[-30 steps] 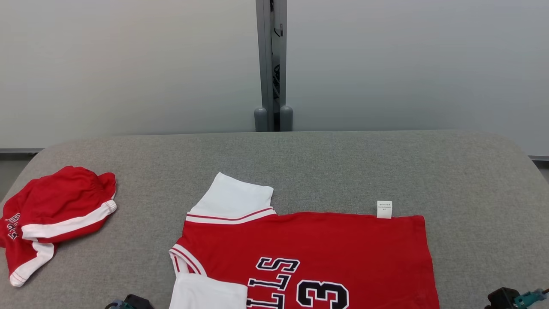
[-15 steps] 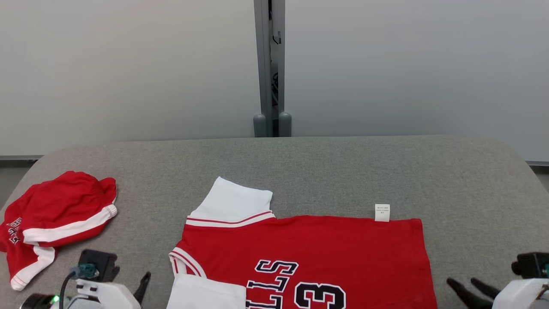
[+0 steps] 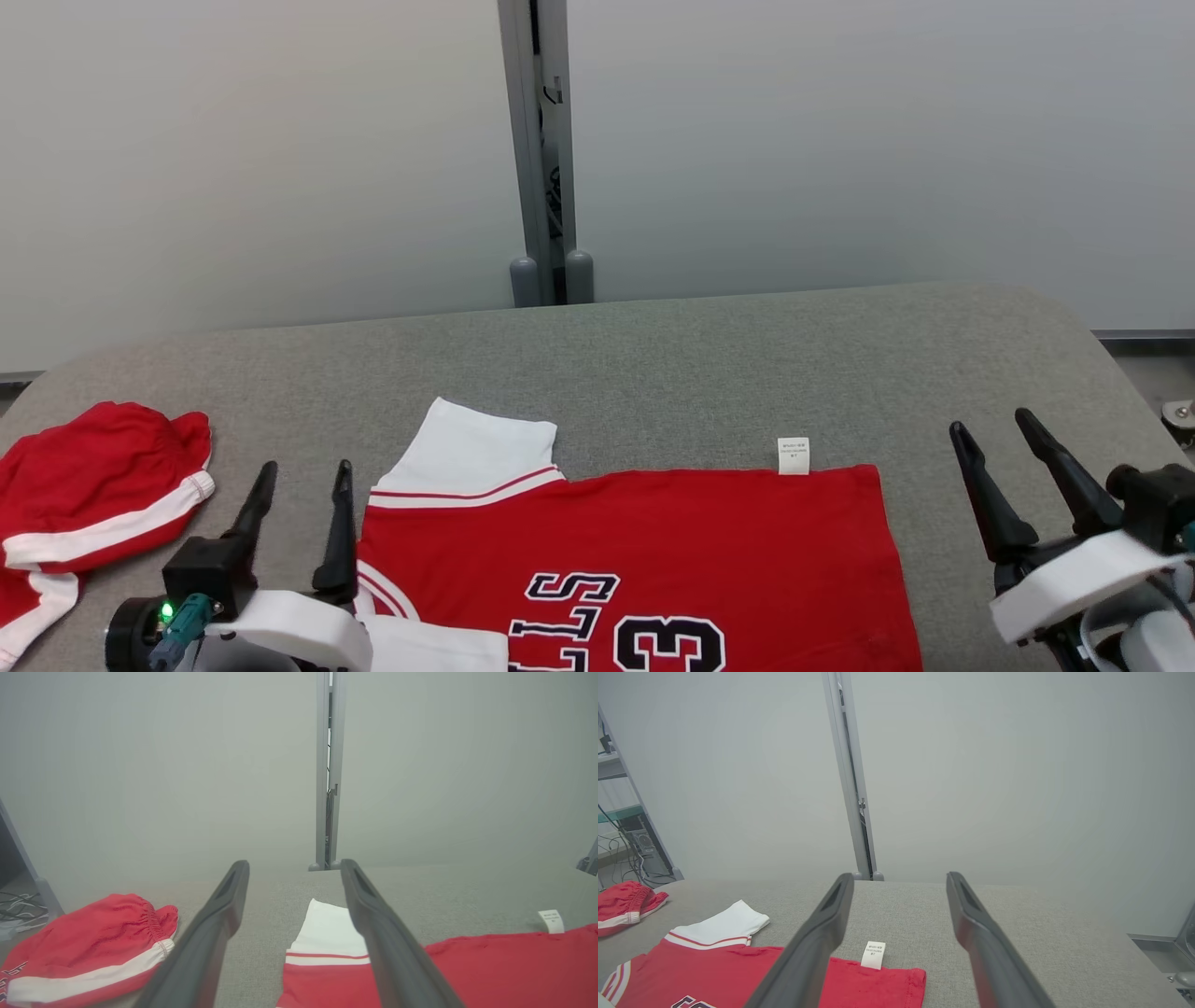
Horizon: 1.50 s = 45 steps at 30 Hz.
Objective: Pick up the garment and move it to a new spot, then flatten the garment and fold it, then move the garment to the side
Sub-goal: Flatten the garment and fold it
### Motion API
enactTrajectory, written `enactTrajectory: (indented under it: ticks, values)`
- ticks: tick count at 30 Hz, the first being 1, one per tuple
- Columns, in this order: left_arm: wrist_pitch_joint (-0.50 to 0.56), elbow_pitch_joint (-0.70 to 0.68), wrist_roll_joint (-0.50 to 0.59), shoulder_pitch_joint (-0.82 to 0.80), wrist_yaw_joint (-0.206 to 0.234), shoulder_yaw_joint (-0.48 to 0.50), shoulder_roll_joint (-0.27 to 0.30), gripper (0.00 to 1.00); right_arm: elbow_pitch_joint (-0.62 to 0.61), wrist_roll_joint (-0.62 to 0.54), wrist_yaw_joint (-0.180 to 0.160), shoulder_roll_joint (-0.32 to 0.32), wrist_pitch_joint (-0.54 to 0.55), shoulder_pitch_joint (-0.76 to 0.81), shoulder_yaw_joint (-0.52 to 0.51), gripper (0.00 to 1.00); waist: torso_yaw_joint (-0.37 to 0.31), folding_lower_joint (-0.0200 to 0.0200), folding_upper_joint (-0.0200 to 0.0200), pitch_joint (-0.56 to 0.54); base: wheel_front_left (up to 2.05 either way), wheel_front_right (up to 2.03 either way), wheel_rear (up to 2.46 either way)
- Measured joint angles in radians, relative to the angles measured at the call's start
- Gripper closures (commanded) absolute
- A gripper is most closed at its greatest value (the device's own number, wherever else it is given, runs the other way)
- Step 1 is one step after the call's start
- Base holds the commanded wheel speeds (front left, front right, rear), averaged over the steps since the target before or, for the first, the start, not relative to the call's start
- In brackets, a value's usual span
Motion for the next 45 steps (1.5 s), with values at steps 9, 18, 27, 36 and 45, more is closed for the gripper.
enactTrajectory:
  ticks: [9, 18, 27, 36, 45]
  values:
    - [-0.026, -0.044, 0.083, 0.048, -0.065, 0.133, -0.149, 0.0, -0.196, -0.324, 0.0, 0.202, 0.0, 0.194, -0.179, 0.0, -0.02, 0.0, 0.0, 0.017, 0.0, 0.0, 0.0]
    - [-0.026, -0.039, 0.22, 0.101, -0.103, 0.193, -0.198, 0.0, -0.181, -0.403, 0.0, 0.243, 0.0, 0.217, -0.197, 0.0, -0.023, 0.0, 0.0, 0.029, 0.0, 0.0, 0.0]
    - [-0.026, -0.009, 0.23, 0.115, -0.109, 0.175, -0.202, 0.0, -0.177, -0.416, 0.0, 0.272, 0.0, 0.214, -0.222, 0.0, -0.014, 0.0, 0.0, 0.031, 0.0, 0.0, 0.0]
    - [-0.026, -0.006, 0.228, 0.105, -0.121, 0.15, -0.202, 0.0, -0.108, -0.392, 0.0, 0.238, 0.0, 0.161, -0.228, 0.0, -0.003, 0.0, 0.0, 0.07, 0.0, 0.0, 0.0]
    - [-0.026, 0.002, 0.251, 0.08, -0.144, 0.136, -0.203, 0.0, 0.19, -0.27, 0.0, 0.153, 0.0, -0.005, -0.144, 0.0, 0.028, 0.0001, 0.0, 0.124, 0.0, 0.0, 0.0]
